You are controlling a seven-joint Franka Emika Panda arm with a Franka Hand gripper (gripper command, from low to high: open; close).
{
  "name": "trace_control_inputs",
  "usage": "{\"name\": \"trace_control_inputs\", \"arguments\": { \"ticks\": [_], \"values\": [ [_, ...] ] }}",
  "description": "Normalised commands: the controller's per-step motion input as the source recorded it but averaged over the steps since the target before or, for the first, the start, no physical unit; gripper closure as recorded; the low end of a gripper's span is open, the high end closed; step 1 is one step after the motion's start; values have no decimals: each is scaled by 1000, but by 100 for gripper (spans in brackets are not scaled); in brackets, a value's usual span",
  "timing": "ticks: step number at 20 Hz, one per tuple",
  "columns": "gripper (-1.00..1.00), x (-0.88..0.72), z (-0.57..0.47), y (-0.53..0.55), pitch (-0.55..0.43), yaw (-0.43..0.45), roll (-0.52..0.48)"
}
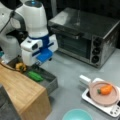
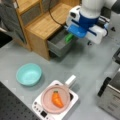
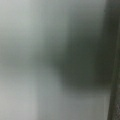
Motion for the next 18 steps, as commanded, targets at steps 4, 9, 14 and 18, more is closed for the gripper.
{"name": "trace_control_inputs", "arguments": {
  "ticks": [4,9,14,18],
  "values": [
    [-100,-17,-52,241,-79,-180,90],
    [-100,-19,-29,194,-68,-166,100],
    [-100,-33,4,233,-41,-188,99],
    [-100,-29,-7,330,-35,-215,90]
  ]
}}
